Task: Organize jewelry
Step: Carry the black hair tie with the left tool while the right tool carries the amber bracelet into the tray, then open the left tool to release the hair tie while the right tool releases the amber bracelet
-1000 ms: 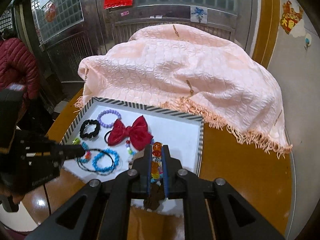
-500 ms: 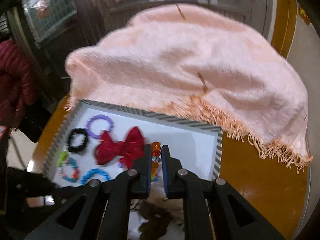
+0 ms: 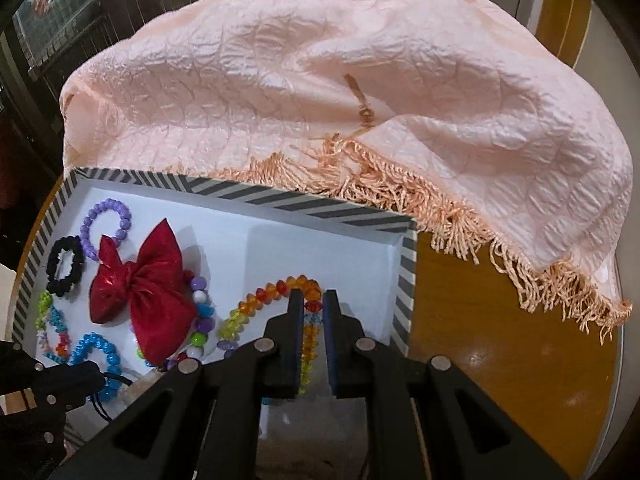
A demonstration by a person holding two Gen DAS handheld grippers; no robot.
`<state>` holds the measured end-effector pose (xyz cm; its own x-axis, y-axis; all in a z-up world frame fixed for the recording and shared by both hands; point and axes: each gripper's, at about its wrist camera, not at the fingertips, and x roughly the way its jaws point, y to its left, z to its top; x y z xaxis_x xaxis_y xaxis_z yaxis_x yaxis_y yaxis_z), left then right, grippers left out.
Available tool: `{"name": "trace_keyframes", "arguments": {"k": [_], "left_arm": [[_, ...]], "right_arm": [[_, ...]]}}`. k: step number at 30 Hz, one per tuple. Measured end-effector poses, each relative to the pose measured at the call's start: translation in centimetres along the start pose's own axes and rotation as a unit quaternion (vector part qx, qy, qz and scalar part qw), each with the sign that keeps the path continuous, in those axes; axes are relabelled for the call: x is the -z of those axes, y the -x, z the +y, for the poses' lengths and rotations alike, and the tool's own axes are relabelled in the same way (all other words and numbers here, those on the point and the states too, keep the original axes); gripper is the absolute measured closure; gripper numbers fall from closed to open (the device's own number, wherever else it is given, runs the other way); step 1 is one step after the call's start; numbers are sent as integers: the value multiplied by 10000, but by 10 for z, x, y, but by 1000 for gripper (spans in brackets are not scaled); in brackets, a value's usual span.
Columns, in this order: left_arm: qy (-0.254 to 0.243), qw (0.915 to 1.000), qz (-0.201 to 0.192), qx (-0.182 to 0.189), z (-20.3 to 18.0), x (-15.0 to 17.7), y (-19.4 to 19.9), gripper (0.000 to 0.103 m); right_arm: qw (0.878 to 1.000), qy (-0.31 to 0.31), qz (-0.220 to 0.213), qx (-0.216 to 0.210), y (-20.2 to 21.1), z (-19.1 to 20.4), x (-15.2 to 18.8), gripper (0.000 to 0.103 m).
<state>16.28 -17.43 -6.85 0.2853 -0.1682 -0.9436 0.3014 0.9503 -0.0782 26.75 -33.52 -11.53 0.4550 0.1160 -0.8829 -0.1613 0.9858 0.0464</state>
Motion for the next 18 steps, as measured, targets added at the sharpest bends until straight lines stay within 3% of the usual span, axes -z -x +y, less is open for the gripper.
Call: {"name": "trace_keyframes", "arguments": {"k": [2,4,7,9,15,18], "left_arm": [[32,10000,-5,-62,1,-1,-1,103],[41,9999,-9,-121,2,-3,-2,103],[85,9998,-14,-151,4,-3,0,87],[170,9998,-29,-68,7,-2,4,82],[341,9992,-207,-101,16,9,30,81],[343,9987,-308,-193,19,16,42,81]], "right_arm": [[10000,-12,30,58,-3,0,1,92],[9999,-64,41,80,-4,-1,3,77],[9996,-274,-83,-38,11,-4,7,59],[9991,-385,-193,-49,24,-5,11,56],[9947,-793,-621,-196,78,-1,37,42],[9925,-970,-700,-251,91,5,49,39]]}}
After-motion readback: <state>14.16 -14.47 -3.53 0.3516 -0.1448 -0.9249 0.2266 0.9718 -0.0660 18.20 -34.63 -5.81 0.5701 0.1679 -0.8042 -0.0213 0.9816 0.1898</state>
